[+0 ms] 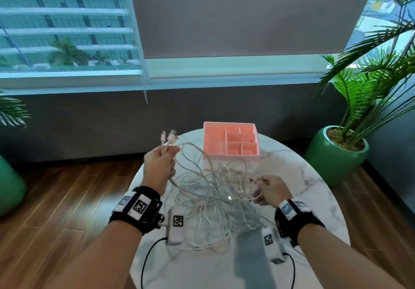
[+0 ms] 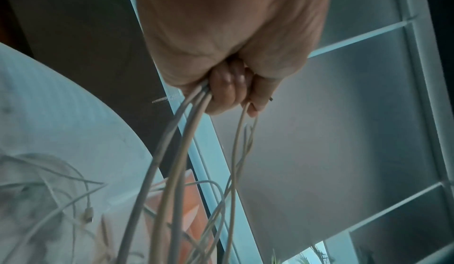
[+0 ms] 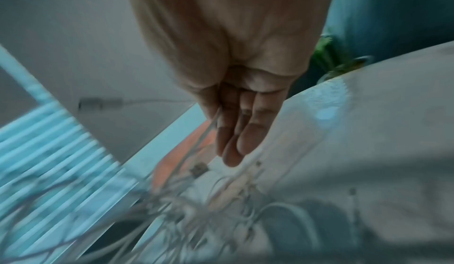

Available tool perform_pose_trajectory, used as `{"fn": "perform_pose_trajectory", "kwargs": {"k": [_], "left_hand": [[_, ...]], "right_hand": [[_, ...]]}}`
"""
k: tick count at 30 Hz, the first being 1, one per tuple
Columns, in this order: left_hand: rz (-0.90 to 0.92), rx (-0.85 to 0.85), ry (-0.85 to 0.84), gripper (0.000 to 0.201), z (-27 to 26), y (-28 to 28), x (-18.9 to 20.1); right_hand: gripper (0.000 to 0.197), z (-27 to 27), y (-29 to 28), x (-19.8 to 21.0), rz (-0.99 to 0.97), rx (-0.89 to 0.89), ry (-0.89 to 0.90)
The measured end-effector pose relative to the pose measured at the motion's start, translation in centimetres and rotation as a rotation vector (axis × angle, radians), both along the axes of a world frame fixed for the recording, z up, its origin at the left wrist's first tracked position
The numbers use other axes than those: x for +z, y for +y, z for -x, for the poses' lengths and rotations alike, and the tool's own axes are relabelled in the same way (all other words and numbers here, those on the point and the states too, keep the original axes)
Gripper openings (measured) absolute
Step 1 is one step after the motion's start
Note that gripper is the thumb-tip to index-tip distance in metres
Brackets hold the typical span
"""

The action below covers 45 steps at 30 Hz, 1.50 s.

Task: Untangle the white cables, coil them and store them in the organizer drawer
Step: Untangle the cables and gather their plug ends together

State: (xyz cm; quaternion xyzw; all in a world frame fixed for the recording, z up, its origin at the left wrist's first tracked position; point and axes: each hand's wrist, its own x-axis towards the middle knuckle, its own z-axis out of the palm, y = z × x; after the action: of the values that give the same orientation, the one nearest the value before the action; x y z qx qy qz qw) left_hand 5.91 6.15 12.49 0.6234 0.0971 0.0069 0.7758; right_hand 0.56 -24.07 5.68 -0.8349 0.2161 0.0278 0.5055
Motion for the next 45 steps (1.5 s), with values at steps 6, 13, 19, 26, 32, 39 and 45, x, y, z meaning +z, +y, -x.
{"fn": "perform_pose_trajectory", "kwargs": {"k": [6, 13, 19, 26, 32, 39, 45], "left_hand": [[0.001, -0.037, -0.04, 0.005, -0.5, 2.0, 0.0], [-0.212, -0.243, -0.074, 0.013, 1.2, -2.0, 0.3], [-0.282, -0.304, -0.13, 0.019, 2.2, -4.1, -0.1], [-0.397, -0.198, -0.105, 0.018, 1.8, -2.4, -1.1], [-0.344, -0.128, -0.007, 0.017, 1.5, 0.4, -3.1], [-0.202, -0.035, 0.096, 0.011, 0.8, 2.7, -4.8], [-0.021, 0.15, 0.104, 0.007, 0.2, 3.4, -5.3]], "right_hand": [[0.019, 0.5, -7.2, -2.3, -0.021, -0.3, 0.138], [0.045, -1.8, -1.7, 3.2, 0.354, 0.08, -0.14], [0.02, -3.5, 6.2, 8.3, 0.267, 0.519, -0.431], [0.014, -4.7, 6.1, 8.0, 0.164, 0.562, -0.364], [0.017, -5.9, 1.8, 7.6, -0.118, 0.126, -0.237], [0.014, -6.7, -3.1, 6.9, -0.412, -0.446, -0.317], [0.02, -7.2, -5.4, 7.4, -0.504, -0.709, -0.461]]}}
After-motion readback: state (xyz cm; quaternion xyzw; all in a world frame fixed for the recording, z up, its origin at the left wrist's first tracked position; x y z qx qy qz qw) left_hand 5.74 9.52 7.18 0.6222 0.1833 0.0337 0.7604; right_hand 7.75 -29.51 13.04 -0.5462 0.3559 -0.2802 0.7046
